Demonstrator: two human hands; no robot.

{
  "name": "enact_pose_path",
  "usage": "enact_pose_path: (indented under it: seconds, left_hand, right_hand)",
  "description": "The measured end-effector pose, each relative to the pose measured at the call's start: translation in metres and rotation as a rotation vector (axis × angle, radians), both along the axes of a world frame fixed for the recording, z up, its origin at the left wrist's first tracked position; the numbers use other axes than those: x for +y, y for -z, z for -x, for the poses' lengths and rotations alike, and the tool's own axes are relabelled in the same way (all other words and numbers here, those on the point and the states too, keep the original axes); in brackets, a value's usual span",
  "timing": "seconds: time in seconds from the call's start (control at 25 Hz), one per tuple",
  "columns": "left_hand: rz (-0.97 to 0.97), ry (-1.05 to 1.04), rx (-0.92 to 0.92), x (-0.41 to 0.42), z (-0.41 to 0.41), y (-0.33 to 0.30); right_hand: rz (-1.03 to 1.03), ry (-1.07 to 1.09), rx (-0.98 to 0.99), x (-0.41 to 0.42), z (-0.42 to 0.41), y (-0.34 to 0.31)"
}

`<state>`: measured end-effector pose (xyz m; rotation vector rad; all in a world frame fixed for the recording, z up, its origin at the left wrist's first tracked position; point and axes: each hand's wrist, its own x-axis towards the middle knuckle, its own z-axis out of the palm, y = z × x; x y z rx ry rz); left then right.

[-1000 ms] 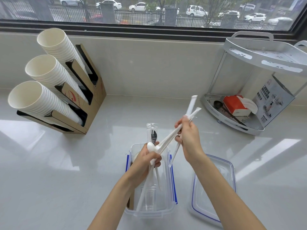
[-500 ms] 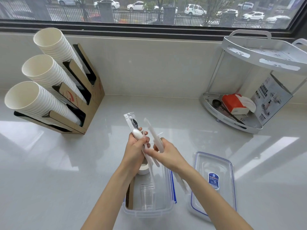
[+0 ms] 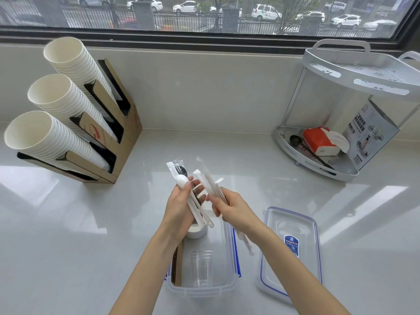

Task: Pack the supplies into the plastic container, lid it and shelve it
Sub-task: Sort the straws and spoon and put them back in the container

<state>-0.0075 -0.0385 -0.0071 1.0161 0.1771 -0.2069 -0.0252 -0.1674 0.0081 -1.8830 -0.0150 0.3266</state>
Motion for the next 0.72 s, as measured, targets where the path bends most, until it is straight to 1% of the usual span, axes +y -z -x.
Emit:
enact_pose_path:
  seconds: [0.08, 0.16, 0.32, 0.48, 0.64, 0.72]
  left_hand:
    - [-0.002, -0.020, 0.034, 0.001, 0.001, 0.000]
    - [-0.072, 0.029, 0.023, -0.001, 0.006, -0.002]
    - [-0.161, 0.112, 0.005, -0.005, 0.009, -0.002]
    - [-0.088, 0.186, 0.054, -0.007, 0.010, -0.004]
    - [-0.283, 0.190, -0.017, -0.010, 0.013, -0.004]
    - [-0.344, 0.180, -0.054, -0.012, 0.015, -0.003]
  right_hand:
    - [-0.102, 0.063, -0.005, -0.002, -0.002, -0.003]
    - [-0.183, 0.124, 0.004, -0.004, -0.003, -0.006]
    - [-0.128, 0.190, -0.014, -0.004, -0.005, -0.006]
    - [-0.112, 0.243, -0.020, -0.003, -0.006, -0.004]
    - [-0.103, 0.239, -0.028, -0.001, -0.005, -0.004]
    - [-0.110, 0.238, -0.017, 0.000, -0.005, -0.004]
